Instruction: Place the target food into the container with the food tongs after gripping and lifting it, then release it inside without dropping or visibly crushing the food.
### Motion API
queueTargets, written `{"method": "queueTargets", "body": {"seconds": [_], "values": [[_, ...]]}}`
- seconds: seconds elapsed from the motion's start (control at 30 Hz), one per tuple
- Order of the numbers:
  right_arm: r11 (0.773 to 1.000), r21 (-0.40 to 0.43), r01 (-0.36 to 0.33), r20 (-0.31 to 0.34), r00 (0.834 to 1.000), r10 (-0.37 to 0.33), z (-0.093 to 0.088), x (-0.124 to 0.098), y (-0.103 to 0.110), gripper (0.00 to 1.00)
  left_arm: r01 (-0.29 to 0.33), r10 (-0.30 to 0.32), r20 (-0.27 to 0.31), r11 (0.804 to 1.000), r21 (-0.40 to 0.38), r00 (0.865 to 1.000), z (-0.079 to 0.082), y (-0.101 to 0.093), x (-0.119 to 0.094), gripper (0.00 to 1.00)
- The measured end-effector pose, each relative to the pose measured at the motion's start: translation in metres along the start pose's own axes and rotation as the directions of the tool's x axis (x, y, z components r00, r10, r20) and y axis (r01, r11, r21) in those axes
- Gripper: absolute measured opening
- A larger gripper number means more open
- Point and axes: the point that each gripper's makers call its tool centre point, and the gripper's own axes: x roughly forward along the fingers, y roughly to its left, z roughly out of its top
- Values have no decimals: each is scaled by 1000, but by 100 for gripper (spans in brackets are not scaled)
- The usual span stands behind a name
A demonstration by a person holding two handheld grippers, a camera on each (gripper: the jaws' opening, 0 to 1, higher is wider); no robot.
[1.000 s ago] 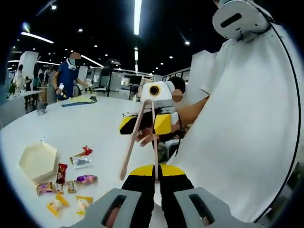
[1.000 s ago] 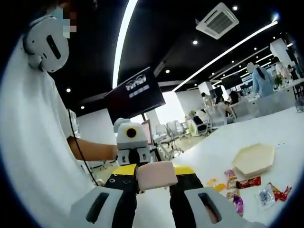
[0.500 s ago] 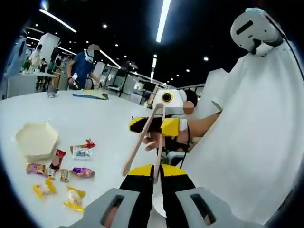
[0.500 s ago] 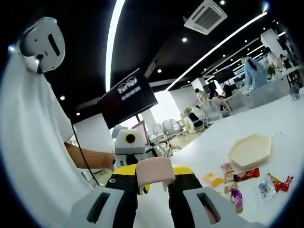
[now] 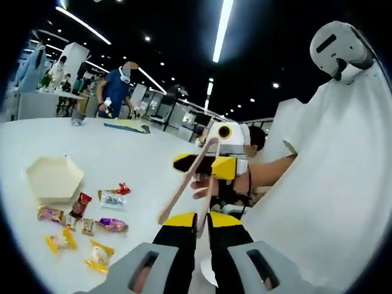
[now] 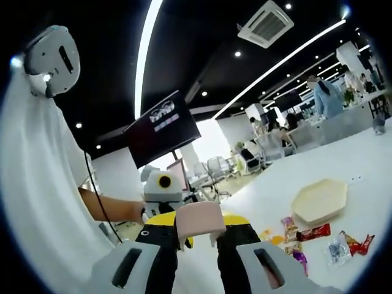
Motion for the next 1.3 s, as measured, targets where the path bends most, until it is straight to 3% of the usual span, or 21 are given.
{"method": "queueTargets", "body": {"seconds": [0.17, 0.27, 0.5, 0.9, 1.13, 1.23, 1.3], "values": [[999, -43, -27, 3, 1000, 27, 9, 1, 10, 23, 13, -10, 62, 999, -34, 998, 7, -6, -4, 5], [999, -27, -26, 12, 1000, 26, 9, 3, 10, 23, 20, -15, 94, 998, -58, 995, 9, -5, -7, 5], [999, -26, -23, -2, 1000, 23, 11, 12, 5, 23, 15, -10, 89, 998, -58, 996, 13, 3, -12, 5], [999, -14, -40, 17, 999, 40, 21, 25, -1, 23, 19, -7, 152, 997, -79, 988, 22, 9, -25, 5], [998, -31, -50, -17, 999, 49, 17, 24, -4, 23, 10, -1, 115, 997, -78, 993, 16, 12, -20, 2], [999, 3, -45, 27, 999, 45, 24, 21, -4, 25, 14, -12, 124, 1000, -12, 992, 25, 7, -21, 1], [999, 45, -30, 45, 999, 28, 28, 17, -9, 26, 19, -16, 127, 1000, -22, 992, 30, 4, -19, 0]]}}
